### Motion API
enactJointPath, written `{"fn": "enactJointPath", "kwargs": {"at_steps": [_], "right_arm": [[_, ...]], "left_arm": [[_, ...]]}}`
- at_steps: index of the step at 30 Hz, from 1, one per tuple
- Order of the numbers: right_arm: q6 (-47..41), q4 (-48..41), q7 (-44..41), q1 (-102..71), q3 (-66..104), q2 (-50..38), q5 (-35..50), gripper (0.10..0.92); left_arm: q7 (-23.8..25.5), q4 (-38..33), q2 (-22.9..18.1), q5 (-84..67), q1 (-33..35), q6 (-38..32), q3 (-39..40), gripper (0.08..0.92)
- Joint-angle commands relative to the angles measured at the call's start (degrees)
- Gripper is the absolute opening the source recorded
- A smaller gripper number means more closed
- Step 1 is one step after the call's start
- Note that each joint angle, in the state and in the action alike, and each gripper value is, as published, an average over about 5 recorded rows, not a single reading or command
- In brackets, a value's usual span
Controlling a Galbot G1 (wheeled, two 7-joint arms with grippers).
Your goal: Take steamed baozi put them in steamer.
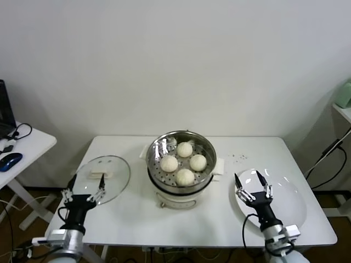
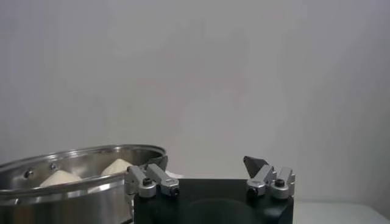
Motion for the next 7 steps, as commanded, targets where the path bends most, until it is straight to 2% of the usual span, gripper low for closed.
{"fn": "enactJointPath", "kwargs": {"at_steps": [1,7], "right_arm": [[1.2,1.35,-0.68,-3.01,1.17,3.24,-0.9,0.823],[1.06,1.59,-0.92,-2.98,0.82,3.37,-1.09,0.823]], "left_arm": [[-0.8,-0.29,-0.25,1.09,0.52,-0.54,-0.13,0.823],[0.73,-0.9,-0.63,2.12,0.99,-1.5,-0.02,0.823]]}}
